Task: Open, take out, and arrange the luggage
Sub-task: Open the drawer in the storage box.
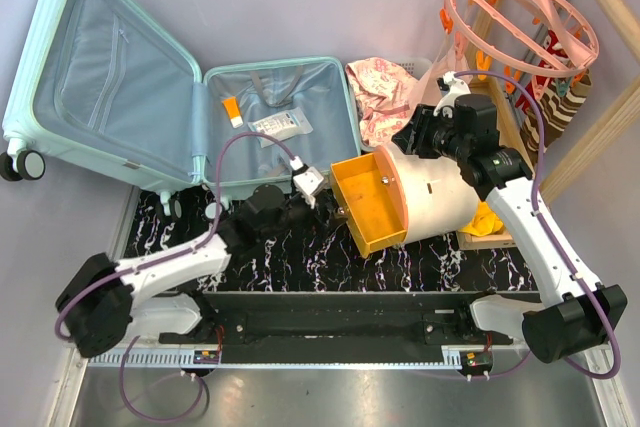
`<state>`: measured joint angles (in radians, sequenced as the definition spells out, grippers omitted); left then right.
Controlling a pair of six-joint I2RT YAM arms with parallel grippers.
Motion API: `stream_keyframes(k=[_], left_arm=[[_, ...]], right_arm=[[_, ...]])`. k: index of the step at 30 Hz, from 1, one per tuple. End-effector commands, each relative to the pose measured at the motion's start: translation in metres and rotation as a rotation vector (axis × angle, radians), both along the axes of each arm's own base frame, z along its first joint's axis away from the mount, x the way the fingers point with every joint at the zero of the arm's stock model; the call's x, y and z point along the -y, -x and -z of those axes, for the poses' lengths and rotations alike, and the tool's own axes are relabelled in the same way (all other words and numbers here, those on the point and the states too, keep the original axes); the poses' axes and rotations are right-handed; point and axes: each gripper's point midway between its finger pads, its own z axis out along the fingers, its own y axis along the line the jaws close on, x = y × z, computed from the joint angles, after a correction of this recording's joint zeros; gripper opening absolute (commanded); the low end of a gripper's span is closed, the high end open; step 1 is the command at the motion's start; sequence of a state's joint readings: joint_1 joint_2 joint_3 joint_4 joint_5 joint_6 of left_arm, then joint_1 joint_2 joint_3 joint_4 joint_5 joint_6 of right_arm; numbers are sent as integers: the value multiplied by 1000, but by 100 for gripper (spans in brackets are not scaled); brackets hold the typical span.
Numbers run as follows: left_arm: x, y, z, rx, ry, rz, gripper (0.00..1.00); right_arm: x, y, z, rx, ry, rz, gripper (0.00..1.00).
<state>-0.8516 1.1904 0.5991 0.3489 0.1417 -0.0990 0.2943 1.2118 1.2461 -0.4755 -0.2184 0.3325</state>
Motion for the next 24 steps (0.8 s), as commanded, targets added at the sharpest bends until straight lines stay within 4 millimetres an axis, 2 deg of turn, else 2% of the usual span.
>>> stream_keyframes(k=[1,4,5,7,8,9,12,15,16,18,19,20,21,22,24], left_arm=[[-15,-2,-40,127,54,-43,92],[-31,-1,-44,136,20,-93,94],[-43,-6,-40,131,-9,-151,95],[-58,-8,-57,168,14,-215,99],[-71,-14,-62,177,11,-292,99],[-81,-15,-76,194,49,-337,99],[-101,-26,-99,193,99,-449,99],[-114,-43,-105,143,101,-516,99],[-120,-55,-114,141,103,-552,99],[-123,-67,-118,131,95,-576,99],[-133,-77,-129,141,109,-615,99],[-132,-88,-123,121,88,-619,99],[-136,-95,-125,120,89,-626,99],[-149,-109,-125,115,83,-662,99],[-154,-130,-124,85,88,-680,99]], right_arm=[[3,-2,-14,58,2,16,51],[3,-1,-15,59,0,15,51],[2,0,-17,60,-7,6,51],[0,4,-21,67,-14,-7,52],[0,6,-26,80,-20,-14,52],[0,9,-32,94,-27,-17,52],[1,17,-47,128,-37,-26,53],[3,18,-53,135,-25,-27,54],[4,18,-53,136,-15,-26,54],[4,14,-58,145,-4,-26,54],[5,12,-58,145,6,-22,55],[6,9,-63,163,19,-20,55],[6,4,-61,160,33,-19,55],[6,2,-62,174,48,-29,54],[7,-2,-59,182,70,-27,55]])
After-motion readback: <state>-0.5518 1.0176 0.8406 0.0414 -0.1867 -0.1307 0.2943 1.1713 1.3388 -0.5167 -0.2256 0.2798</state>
